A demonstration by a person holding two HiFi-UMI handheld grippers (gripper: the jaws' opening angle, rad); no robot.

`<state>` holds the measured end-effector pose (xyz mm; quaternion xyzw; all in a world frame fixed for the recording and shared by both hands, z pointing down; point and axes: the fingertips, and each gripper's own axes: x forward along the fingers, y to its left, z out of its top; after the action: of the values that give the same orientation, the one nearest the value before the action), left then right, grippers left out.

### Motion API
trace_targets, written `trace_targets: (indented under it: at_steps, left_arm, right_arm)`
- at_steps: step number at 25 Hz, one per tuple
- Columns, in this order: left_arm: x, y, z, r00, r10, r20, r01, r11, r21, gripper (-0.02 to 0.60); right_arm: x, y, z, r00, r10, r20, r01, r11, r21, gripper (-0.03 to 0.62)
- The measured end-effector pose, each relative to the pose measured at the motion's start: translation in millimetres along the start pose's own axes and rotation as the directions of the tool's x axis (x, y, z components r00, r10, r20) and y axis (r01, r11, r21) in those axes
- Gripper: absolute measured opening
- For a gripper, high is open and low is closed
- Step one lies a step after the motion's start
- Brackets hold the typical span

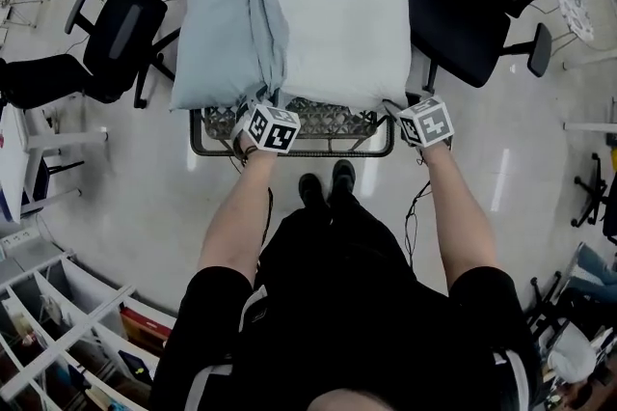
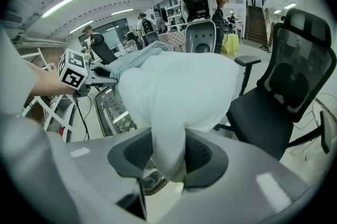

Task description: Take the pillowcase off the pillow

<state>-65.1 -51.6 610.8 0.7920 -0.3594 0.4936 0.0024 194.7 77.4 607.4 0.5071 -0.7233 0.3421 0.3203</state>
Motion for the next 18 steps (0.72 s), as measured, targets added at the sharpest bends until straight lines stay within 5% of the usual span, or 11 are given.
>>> trace_targets:
  at_steps: [5,8,11,13,18]
  left_arm:
    - [-17.6,58.8,-40.6,0.998,0.035,-0.052,-0.044,0.981,-0.191,0.066]
    - [-19.8,82.4,-55.0,0.997,0.034,-0.073,-0.048,0.976,-0.210,0.066]
    - [-20.2,77.3,-50.8,0.999,-0.035,-0.011,0.033,0.982,-0.184,0.087]
    - [-27.0,67.9,-47.5,0.996,-0.075,0.054,0.084,0.976,-0.200,0.155]
    - [-44.6,76.5,-44.9,0.976,-0.091,0.196,0.147,0.945,-0.292,0.229]
  right_arm:
    - [-13.6,-16.8,11.7,0.999,0.032,0.003,-0.032,0.999,0.000,0.151]
    - [-13.8,-25.2,9.7,0.999,0.054,0.003,-0.054,0.998,0.013,0.149]
    - [-10.5,-31.6,7.9,0.999,0.047,-0.012,-0.047,0.998,0.042,0.155]
    - [-13.3,-33.5,8.7,0.999,0.014,-0.037,-0.013,0.999,0.048,0.201]
    - [-29.2,-31.1,27.4,0.985,-0.152,-0.078,0.146,0.986,-0.076,0.276]
